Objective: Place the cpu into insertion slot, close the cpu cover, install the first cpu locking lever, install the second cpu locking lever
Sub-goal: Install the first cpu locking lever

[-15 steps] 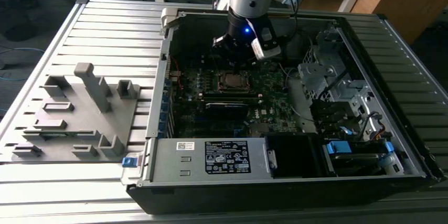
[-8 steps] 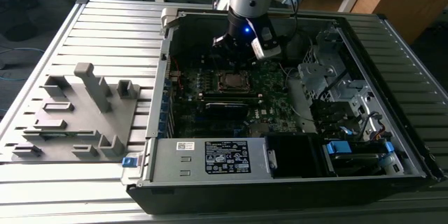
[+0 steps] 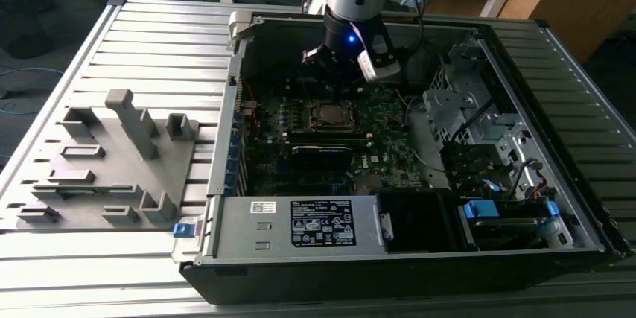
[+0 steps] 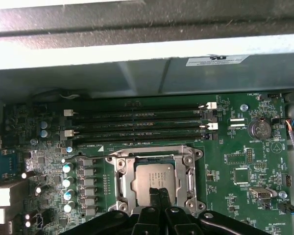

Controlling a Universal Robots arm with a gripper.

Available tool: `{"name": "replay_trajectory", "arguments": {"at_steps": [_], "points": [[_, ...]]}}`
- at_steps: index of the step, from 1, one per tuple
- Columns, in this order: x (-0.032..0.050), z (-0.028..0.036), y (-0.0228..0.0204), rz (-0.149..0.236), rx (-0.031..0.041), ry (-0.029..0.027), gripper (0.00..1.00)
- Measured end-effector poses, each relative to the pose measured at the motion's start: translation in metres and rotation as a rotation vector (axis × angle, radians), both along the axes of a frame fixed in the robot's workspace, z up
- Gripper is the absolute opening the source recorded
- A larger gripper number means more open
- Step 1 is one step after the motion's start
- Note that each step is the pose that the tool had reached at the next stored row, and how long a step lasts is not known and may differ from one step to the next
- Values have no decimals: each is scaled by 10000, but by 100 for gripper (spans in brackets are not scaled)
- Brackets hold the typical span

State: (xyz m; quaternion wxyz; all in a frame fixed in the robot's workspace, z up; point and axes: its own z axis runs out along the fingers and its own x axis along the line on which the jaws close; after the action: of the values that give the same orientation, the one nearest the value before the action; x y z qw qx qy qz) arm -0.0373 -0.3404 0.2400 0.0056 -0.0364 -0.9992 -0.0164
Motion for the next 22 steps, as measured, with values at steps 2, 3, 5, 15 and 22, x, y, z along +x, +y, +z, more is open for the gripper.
{"name": "replay_trajectory", "arguments": {"at_steps": [2, 3, 5, 15, 22], "points": [[0, 0, 0, 0, 3, -1, 11], [0, 0, 0, 0, 3, -2, 11], [0, 3, 0, 0, 0, 0, 11], [-93, 1, 0, 0, 1, 0, 11], [-167, 1, 0, 1, 0, 0, 11]]}}
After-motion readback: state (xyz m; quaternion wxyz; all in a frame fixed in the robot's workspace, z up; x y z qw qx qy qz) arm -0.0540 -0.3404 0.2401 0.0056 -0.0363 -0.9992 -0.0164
